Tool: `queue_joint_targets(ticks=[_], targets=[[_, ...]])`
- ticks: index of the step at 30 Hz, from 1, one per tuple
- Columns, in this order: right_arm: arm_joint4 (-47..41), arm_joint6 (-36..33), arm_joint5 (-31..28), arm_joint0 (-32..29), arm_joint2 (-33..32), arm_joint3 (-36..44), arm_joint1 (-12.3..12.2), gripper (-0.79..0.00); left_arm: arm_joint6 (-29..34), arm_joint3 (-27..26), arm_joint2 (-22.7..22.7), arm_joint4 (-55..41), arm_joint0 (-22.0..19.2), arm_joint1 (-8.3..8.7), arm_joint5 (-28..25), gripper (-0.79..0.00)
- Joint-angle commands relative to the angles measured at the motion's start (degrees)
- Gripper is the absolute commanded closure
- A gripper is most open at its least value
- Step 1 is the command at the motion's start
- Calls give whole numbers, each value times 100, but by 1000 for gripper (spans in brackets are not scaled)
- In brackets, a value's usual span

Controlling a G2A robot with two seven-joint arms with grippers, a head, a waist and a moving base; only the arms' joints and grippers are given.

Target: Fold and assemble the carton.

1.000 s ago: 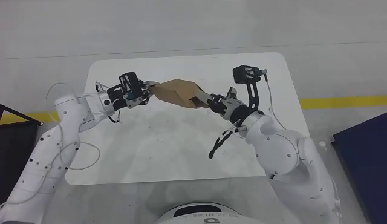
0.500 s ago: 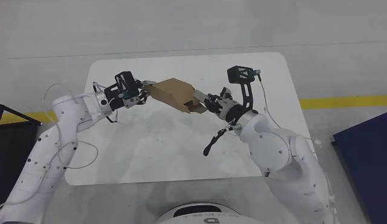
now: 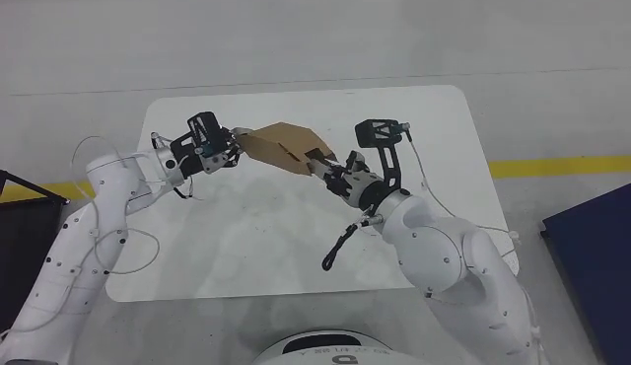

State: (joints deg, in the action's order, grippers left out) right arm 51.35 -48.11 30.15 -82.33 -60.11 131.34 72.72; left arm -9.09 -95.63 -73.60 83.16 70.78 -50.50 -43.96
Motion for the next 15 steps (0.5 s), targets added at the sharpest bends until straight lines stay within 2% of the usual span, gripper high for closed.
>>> queue_joint_targets(ticks=[1, 8, 15], targets=[[-29, -7, 24, 29, 51, -1, 11, -573, 28, 20, 3, 5, -14, -7, 54, 0], [-315, 138, -29, 194, 314, -46, 79, -588, 192, -51, 129, 212, -60, -44, 284, 0], [-285, 180, 32, 355, 614, -200, 135, -693, 330, -83, 173, 348, -88, -82, 641, 0]])
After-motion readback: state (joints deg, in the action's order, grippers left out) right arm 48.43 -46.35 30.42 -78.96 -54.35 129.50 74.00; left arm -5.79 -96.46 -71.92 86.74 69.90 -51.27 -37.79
